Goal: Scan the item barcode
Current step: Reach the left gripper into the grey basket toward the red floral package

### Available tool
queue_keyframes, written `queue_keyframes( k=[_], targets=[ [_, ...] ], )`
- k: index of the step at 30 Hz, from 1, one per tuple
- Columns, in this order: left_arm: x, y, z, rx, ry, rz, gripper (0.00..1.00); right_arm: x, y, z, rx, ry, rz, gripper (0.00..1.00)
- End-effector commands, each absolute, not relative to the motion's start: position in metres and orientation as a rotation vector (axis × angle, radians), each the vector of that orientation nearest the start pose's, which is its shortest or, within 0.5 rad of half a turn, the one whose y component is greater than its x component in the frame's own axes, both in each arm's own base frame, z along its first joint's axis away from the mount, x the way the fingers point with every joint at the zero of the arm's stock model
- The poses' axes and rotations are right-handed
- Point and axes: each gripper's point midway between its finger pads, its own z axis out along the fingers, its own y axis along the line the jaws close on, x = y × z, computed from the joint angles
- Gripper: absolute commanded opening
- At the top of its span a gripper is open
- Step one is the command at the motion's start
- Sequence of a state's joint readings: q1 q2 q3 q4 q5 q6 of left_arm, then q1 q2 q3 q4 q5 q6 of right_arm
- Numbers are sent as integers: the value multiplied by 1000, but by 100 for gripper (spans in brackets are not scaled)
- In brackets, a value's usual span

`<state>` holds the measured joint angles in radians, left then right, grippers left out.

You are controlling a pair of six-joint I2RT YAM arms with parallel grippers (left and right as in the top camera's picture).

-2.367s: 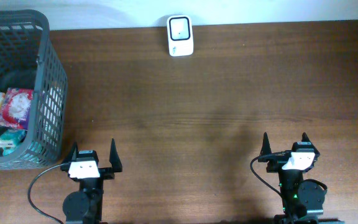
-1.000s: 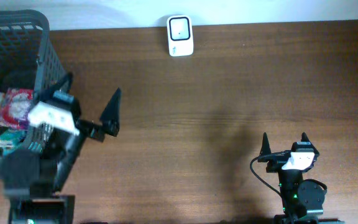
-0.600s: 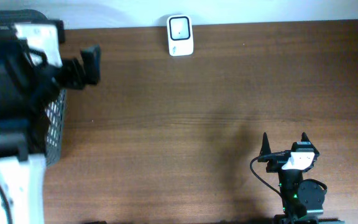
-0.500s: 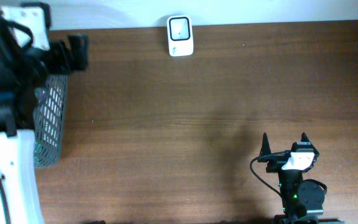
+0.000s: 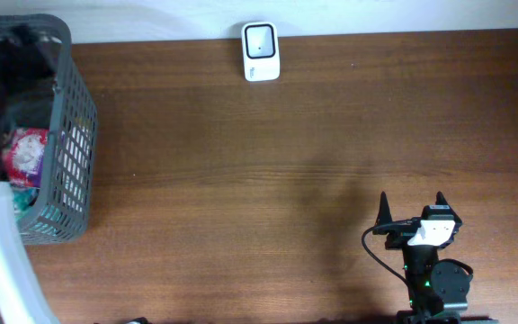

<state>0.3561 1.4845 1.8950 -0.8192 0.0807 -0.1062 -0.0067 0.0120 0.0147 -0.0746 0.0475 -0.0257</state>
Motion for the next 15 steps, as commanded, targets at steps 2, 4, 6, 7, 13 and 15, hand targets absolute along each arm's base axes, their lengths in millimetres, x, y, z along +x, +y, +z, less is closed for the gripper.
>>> queue_keyframes(
  k=[2,4,6,7,13,15],
  targets=[
    [395,218,406,-637,1940,238,99,246,-8,156,20,1649,-52,99],
    [397,232,387,-680,1982,246,99,246,-8,156,20,1649,-52,99],
    [404,240,364,-705,2038,242,99,246,-8,156,20,1648,-52,98],
    [407,242,356,-698,2061,248,99,246,-8,156,20,1649,-52,99],
    [404,275,271,-661,2353,492,99,246,-8,156,20,1648,-52,99],
    [416,270,250,-713,2373,380,99,246,-8,156,20,1648,-52,98]
  ],
)
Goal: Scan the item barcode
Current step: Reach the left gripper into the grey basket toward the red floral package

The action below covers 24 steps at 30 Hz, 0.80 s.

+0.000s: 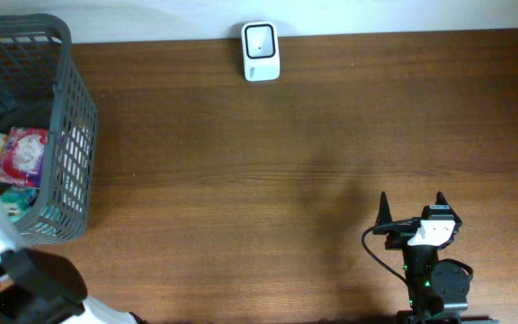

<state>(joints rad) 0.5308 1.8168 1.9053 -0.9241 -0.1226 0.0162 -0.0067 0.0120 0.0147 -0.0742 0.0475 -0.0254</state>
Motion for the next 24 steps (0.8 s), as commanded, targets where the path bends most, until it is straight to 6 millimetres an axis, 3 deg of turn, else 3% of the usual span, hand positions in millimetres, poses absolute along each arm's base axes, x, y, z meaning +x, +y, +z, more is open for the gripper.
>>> queue_keyframes(
  k=[1,5,10,16,18,21,24],
  targets=[
    [427,257,240,-678,2389,253,99,246,-8,156,20,1649,-52,98],
    [441,252,216,-683,2413,154,99,246,-8,156,20,1649,-52,99],
    [446,263,162,-1029,2400,99,99,246,-8,156,20,1649,-52,98],
    [455,266,104,-1064,2487,87,99,246,-8,156,20,1649,-52,98],
    [455,265,87,-1066,2522,162,99,246,-8,156,20,1649,-52,99],
    [455,265,83,-1049,2536,315,99,246,-8,156,20,1649,-52,98],
    [457,259,77,-1034,2558,335,98,246,-8,156,20,1648,-52,98]
  ],
)
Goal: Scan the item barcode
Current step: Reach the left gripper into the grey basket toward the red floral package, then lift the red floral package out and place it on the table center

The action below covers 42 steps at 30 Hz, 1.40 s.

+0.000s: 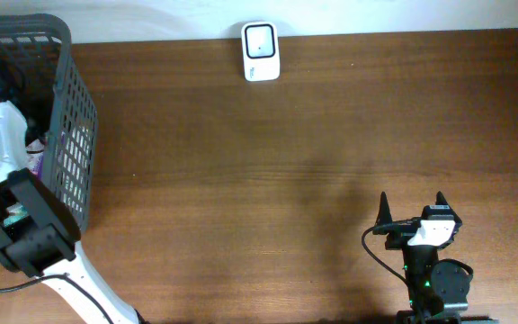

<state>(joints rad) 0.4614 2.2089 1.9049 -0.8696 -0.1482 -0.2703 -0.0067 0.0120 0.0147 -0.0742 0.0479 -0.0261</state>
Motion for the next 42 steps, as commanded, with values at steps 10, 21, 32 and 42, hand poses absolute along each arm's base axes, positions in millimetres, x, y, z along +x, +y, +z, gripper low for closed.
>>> queue_keyframes(
  k=[10,21,32,42],
  targets=[
    [431,263,48,-1077,2677,459,6,246,-8,156,20,1649,-52,98],
    [449,239,325,-957,2086,187,0,246,-8,156,20,1649,-52,99],
    [435,39,500,-175,1802,-633,0,246,-8,156,20,1649,-52,98],
    [467,-192,364,93,2194,-684,0,246,-8,156,20,1649,-52,98]
  ],
)
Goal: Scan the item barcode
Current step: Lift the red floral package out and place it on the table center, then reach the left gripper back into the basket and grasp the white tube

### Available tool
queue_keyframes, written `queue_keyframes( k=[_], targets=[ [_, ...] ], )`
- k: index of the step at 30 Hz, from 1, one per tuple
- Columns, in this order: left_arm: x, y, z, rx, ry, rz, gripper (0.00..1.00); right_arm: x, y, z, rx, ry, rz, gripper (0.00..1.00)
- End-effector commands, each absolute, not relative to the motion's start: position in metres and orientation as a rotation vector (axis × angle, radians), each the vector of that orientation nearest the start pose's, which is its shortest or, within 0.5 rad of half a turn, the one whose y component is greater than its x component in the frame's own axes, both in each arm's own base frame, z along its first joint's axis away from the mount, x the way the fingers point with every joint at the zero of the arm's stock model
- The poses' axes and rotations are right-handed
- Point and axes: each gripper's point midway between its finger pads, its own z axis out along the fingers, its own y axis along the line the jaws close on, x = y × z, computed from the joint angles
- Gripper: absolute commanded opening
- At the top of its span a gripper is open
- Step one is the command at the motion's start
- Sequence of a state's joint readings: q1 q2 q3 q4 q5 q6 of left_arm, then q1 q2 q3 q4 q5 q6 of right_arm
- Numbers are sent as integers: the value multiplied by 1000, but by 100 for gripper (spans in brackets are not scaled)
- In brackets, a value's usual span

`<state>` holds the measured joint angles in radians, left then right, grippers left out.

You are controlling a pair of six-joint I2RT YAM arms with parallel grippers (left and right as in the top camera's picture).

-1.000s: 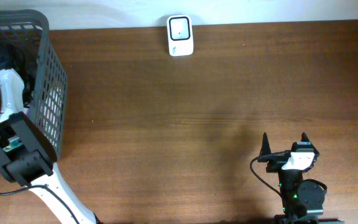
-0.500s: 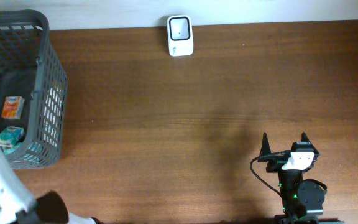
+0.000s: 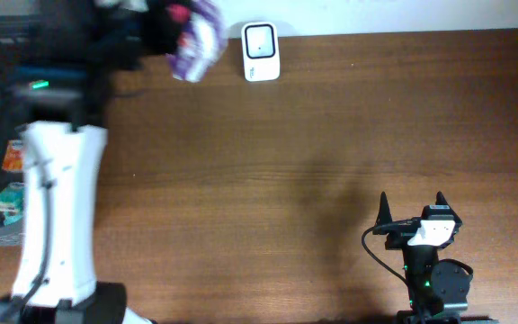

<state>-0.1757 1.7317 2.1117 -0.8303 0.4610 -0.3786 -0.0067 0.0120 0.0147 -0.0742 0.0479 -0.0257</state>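
A purple and white packet (image 3: 194,40) hangs above the table's far edge, just left of the white barcode scanner (image 3: 261,51). It is motion-blurred. My left gripper (image 3: 162,29) is on the packet's left side, dark and blurred, and appears shut on it. The left arm's white link (image 3: 57,207) stretches from the near edge up to it. Near the front right, my right gripper (image 3: 412,200) rests open with nothing between its fingers.
A grey mesh basket stands at the far left, partly hidden by the left arm. Colourful packets (image 3: 9,180) lie inside it. The scanner stands against the back edge of the brown wooden table (image 3: 331,135).
My left gripper was down in the basket; now it is out and to the right, holding a purple and white packet next to the scanner. The right arm has not moved.
My left arm stood over the basket's left side, with a pink packet showing inside. Then it was drawn back to the near left corner. Then the gripper reached down into the basket. Now it holds a purple packet beside the scanner.
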Motion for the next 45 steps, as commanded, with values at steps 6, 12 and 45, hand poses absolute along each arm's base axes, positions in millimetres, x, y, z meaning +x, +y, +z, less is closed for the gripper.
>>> queue_keyframes(
  k=[6,12,45],
  targets=[
    [457,-305,228,292,2477,-616,0,246,-8,156,20,1649,-52,98],
    [444,-378,125,447,2584,-598,9,246,-8,156,20,1648,-52,99],
    [423,229,317,-513,2349,349,97,246,-8,156,20,1649,-52,98]
  ],
)
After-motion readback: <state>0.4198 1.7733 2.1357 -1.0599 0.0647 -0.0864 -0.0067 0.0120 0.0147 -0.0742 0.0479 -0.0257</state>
